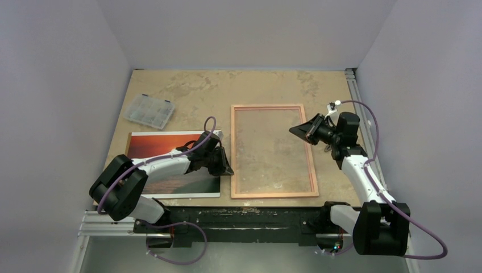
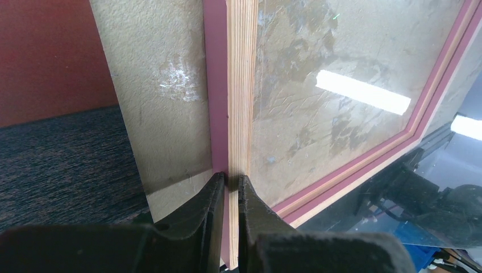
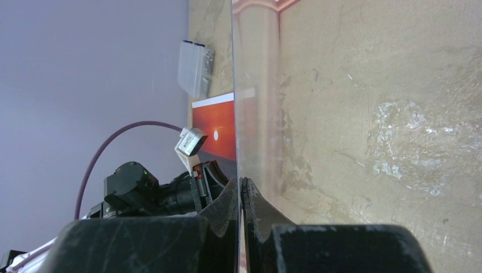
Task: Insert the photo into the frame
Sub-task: Place the photo frame item in the photo frame.
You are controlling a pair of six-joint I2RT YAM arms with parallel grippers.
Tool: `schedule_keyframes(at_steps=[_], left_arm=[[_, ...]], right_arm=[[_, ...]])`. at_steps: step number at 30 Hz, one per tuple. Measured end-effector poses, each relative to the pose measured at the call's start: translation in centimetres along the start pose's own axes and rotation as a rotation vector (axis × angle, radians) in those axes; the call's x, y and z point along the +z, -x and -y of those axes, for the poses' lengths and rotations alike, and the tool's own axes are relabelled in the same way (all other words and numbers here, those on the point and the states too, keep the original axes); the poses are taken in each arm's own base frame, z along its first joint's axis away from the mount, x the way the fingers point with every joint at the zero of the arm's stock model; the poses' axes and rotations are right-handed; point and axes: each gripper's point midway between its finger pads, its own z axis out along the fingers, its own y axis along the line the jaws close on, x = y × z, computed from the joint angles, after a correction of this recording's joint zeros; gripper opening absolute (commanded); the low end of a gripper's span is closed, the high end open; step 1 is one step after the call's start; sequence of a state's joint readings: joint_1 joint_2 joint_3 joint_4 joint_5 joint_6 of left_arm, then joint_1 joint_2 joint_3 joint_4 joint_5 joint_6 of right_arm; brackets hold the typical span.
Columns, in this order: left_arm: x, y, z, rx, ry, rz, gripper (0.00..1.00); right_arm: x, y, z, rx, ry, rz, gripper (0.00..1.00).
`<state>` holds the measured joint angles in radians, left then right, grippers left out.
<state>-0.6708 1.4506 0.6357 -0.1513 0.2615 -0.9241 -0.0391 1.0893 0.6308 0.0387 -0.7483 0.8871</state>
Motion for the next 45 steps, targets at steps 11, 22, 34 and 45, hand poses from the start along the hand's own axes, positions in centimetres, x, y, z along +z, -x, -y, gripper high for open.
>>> schedule_keyframes(at_steps=[11,22,34,45], left_arm=[[0.1,-0.1,0.0,0.002,0.007,0.0,0.01],[0.1,-0.1,0.0,0.002,0.018,-0.005,0.01],[0.0,-0.1,0.0,0.006,0.029,-0.002,0.0],[0.0,-0.1,0.0,0.009,0.034,0.0,0.0]], right_arm=[[0.3,-0.3,0.6,0.027,0.003,0.007,0.0],[0.5,-0.5,0.2,0.062,0.027,0.01,0.0],[0.7,-1.3,0.7,0.075,0.022,-0.004,0.0],[0.9,-2.1,0.6,0.062,0.042,-0.019,0.0]])
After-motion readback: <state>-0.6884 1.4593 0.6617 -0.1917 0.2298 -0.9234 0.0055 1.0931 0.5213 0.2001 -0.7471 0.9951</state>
